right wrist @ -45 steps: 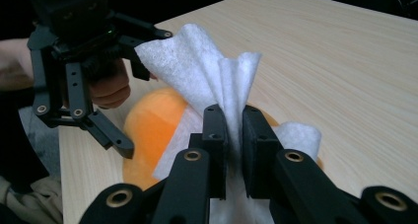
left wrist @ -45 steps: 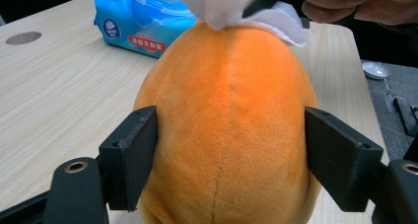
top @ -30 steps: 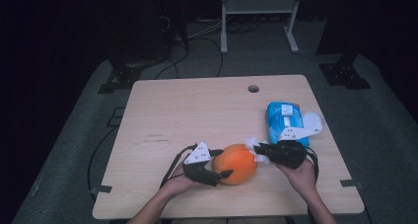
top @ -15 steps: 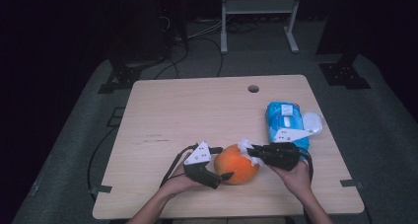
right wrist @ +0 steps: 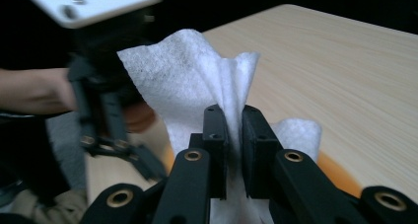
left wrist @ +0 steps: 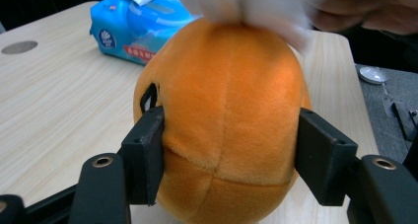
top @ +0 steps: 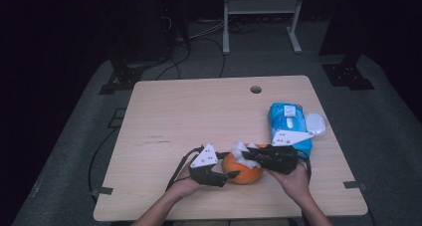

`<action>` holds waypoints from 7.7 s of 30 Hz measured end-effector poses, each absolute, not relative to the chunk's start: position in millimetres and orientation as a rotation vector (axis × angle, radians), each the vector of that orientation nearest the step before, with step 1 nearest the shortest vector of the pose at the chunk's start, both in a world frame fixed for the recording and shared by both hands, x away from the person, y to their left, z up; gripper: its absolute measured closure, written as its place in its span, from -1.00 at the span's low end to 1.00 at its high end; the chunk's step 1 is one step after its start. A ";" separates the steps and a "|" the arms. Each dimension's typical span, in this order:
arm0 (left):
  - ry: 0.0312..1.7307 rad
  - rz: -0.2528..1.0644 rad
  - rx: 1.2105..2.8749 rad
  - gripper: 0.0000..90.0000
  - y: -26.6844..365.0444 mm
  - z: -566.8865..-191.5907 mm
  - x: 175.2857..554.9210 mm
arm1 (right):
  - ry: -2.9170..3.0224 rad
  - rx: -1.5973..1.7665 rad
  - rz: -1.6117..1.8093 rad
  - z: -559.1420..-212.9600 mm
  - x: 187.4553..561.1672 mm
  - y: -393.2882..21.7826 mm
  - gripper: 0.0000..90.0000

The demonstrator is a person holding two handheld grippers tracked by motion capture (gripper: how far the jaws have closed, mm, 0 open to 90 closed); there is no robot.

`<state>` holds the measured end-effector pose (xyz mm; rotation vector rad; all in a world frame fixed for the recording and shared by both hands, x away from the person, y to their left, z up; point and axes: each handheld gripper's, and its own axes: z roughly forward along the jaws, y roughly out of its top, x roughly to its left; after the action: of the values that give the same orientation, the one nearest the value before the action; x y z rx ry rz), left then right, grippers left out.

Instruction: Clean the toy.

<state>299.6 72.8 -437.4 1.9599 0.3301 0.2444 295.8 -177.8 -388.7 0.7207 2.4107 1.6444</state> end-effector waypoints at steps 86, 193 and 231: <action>0.432 0.195 1.913 -0.30 81.5 -435.8 311.1 | 2.369 0.691 1.633 -388.9 294.5 -170.9 0.81; 0.126 0.369 2.009 -0.48 51.9 -446.4 279.0 | 2.474 0.740 1.499 -392.5 304.4 -183.9 0.81; 0.424 0.231 1.888 -0.45 72.5 -445.9 305.7 | 2.403 0.810 1.524 -394.7 308.4 -206.1 0.82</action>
<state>305.7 72.5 -445.9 1.8880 0.4236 0.2313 308.4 -206.1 -394.7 0.8101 2.4030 1.5241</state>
